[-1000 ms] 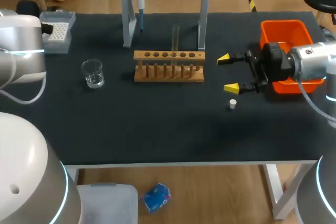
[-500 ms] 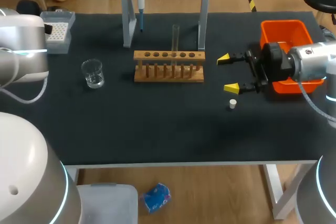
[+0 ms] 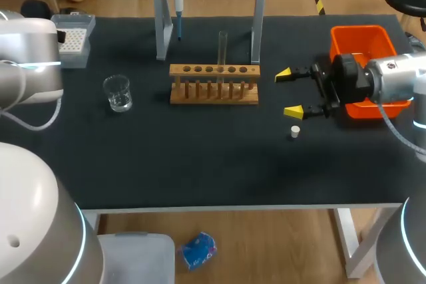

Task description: Invert the test tube, pick up the pipette, mount the tip to pipette, aspirate from beaker and dispense into the tube, eject the tip, return the pipette, and cap with the stopper.

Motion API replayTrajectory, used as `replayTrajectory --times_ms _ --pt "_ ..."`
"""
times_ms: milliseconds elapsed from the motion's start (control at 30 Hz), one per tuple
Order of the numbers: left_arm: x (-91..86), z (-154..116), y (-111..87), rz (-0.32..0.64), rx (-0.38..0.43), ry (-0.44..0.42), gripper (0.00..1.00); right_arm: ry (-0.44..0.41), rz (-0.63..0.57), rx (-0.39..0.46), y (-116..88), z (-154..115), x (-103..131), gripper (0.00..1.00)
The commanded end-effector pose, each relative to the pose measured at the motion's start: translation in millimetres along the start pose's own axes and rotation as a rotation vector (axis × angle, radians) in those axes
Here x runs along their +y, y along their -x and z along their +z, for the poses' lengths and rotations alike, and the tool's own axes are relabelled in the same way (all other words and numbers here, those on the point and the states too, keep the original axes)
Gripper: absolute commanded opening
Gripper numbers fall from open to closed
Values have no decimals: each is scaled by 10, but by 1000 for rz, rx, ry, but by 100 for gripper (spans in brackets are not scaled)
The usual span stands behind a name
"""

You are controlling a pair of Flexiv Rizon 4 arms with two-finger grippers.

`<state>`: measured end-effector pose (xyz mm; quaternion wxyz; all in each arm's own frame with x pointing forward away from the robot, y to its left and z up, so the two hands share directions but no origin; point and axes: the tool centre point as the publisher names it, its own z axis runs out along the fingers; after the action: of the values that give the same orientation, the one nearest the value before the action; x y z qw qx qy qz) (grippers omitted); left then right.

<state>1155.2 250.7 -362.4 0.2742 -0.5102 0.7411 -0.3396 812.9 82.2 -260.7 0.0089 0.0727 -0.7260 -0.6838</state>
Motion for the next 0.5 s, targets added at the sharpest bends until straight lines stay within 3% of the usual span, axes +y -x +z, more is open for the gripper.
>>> replayTrajectory --times_ms 33,267,500 --pt "17 56 10 1 0 -9 24 -1 -1 0 -5 -3 -3 100" --pt "20 71 9 2 1 -8 21 -1 -1 0 -5 -3 -3 100" --pt "19 78 13 3 1 -10 1 -1 -1 0 -5 -3 -3 100"
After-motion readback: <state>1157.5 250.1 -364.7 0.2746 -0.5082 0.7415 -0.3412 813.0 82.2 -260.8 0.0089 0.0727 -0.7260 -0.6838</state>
